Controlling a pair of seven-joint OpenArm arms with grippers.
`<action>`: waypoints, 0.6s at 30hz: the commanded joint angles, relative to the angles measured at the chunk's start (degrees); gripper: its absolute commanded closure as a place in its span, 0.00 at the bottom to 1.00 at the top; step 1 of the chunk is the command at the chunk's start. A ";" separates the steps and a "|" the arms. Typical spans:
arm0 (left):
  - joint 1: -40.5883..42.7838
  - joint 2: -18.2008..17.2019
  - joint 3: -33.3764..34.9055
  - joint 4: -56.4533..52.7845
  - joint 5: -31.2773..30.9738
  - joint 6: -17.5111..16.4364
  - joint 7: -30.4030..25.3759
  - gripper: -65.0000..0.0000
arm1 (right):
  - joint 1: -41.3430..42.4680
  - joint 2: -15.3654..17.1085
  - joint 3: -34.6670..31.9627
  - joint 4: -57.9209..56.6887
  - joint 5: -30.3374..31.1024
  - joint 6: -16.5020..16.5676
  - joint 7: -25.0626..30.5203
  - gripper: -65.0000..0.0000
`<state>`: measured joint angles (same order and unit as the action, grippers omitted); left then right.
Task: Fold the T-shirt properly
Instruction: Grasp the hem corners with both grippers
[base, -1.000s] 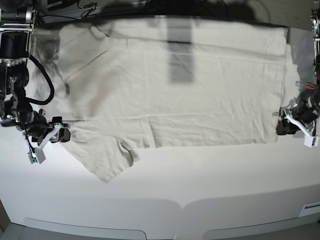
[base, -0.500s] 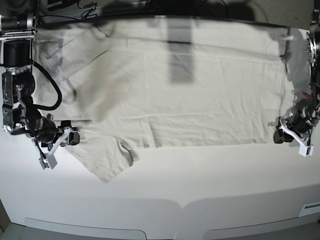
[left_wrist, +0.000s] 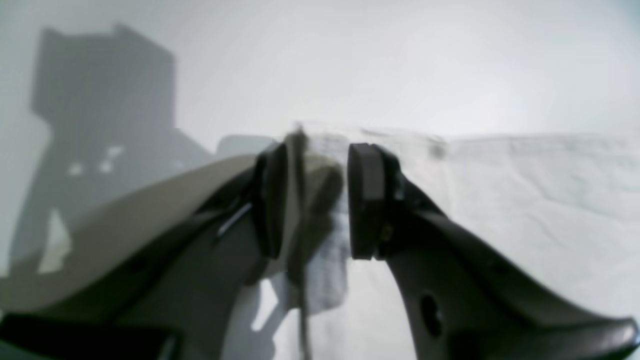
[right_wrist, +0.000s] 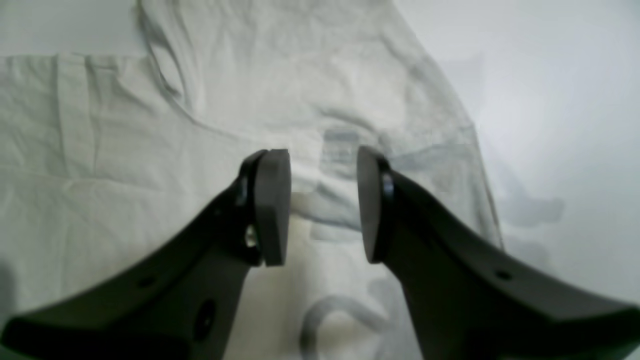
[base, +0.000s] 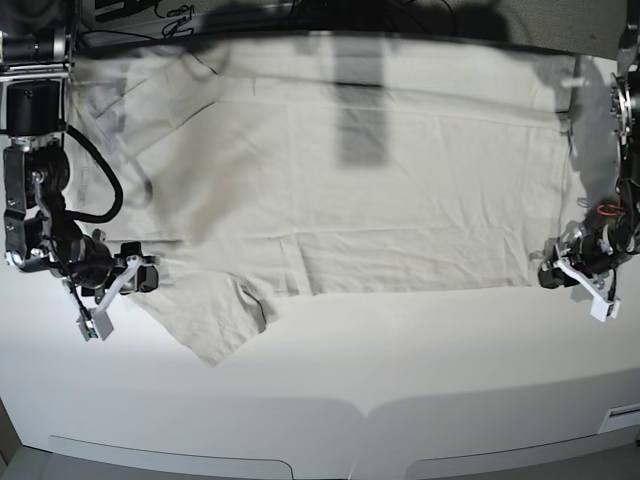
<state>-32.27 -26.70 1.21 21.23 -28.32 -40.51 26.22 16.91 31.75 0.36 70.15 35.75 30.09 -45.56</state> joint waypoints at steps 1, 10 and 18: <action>0.83 0.33 0.50 -0.63 3.10 0.51 7.89 0.70 | 2.16 1.11 0.50 0.87 0.46 0.15 0.87 0.65; 0.83 0.68 0.50 -0.61 -1.46 0.51 12.46 0.70 | 4.55 1.11 0.50 0.87 0.48 0.15 0.22 0.65; 0.81 4.48 0.50 -0.57 0.98 0.51 11.08 0.70 | 4.52 1.14 0.50 0.87 0.46 0.15 0.02 0.65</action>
<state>-32.42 -22.24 1.13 21.45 -33.15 -42.24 30.20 19.84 31.79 0.36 70.15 35.75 30.09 -46.59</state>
